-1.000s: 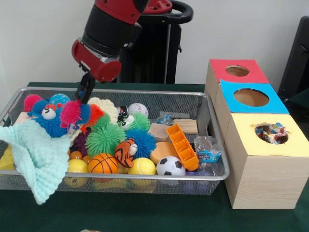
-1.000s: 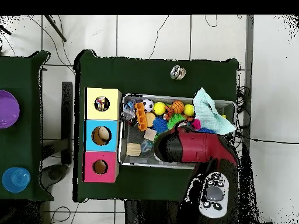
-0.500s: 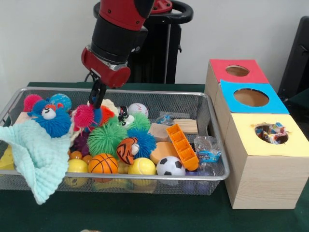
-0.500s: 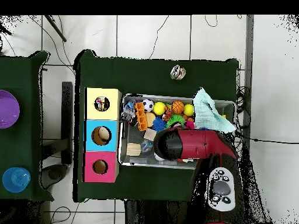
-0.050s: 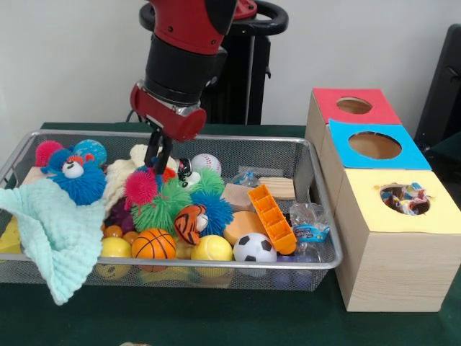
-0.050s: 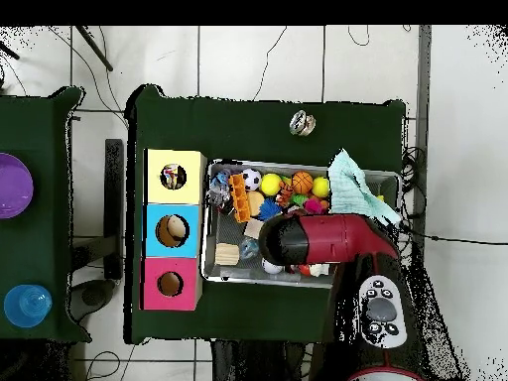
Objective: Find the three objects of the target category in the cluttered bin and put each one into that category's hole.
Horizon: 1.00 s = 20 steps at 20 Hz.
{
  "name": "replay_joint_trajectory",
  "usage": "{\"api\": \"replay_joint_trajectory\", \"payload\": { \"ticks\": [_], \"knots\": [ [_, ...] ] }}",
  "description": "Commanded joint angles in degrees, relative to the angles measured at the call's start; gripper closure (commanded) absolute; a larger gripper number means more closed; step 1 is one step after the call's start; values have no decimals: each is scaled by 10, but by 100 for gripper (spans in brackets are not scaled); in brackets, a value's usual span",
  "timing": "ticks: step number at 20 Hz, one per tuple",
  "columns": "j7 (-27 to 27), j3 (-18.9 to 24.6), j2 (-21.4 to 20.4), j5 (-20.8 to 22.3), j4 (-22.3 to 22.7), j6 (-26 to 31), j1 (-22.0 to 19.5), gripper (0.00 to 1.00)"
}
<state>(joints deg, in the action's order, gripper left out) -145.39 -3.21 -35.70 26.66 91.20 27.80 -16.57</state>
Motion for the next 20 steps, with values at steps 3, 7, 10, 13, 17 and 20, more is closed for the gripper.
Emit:
{"api": "replay_joint_trajectory", "payload": {
  "ticks": [3, 7, 10, 13, 17, 20],
  "knots": [
    [129, 73, 2, 39, 29, 35, -14, 0],
    [132, 79, 5, 44, 29, 38, -19, 0],
    [126, 80, 3, 48, 30, 41, -19, 0],
    [124, 82, 1, 52, 30, 42, -20, 0],
    [124, 82, -4, 52, 30, 47, -19, 0],
    [126, 82, -15, 49, 33, 53, -21, 0]
  ]
}}
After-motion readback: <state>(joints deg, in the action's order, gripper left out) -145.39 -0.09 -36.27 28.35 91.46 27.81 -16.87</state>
